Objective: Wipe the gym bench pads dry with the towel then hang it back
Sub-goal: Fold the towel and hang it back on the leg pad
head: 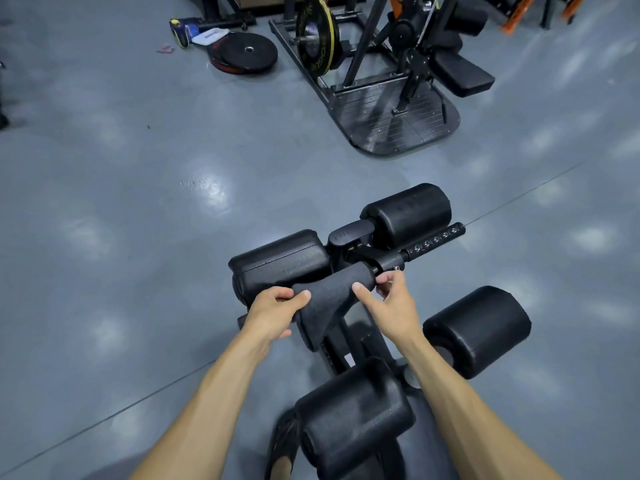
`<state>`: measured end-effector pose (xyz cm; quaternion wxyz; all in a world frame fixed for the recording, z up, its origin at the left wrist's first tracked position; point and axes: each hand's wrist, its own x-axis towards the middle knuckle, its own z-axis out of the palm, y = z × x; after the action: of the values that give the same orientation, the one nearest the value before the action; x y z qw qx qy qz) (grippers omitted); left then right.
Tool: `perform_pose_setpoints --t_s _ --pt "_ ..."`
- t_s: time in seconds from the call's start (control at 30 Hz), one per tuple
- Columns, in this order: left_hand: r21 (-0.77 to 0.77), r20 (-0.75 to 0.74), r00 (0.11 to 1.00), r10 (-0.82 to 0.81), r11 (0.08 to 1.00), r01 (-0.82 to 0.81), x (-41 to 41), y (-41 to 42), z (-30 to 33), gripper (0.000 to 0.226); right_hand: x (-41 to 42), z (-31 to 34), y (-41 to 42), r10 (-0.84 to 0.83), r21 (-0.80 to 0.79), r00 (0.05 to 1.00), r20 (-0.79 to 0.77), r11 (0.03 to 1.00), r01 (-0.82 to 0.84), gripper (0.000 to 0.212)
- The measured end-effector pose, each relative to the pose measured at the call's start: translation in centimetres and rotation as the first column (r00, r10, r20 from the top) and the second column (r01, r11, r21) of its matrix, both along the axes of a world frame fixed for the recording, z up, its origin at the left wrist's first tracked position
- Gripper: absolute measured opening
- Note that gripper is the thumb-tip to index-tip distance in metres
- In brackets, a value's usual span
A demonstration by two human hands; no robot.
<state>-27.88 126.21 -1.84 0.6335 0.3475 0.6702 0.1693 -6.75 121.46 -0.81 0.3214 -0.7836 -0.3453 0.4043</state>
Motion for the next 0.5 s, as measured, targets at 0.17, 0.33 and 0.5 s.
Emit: perform_pose_setpoints --t_s 0.17,0.33,0.5 --pt "0.098 0.003 0.997 0.08 0.992 -0.08 0.9 0.7 0.1 0.018 0.3 -0.3 -0.7 -0.014 0.068 0.938 -0.347 0.997 0.04 0.036" --pt "-0.086 0.238 0.93 0.281 0.96 -0.268 0.7 1.1 1.3 0.006 2.1 0.6 -0.1 0.041 0.102 0.982 -0.187 0.995 -0.022 0.02" --pt "-0.063 0.2 0.95 0.241 0.971 -0.232 0.9 2.3 1.2 0.005 2.0 2.4 2.8 0.057 0.05 0.997 0.058 0.997 -0.06 0.023"
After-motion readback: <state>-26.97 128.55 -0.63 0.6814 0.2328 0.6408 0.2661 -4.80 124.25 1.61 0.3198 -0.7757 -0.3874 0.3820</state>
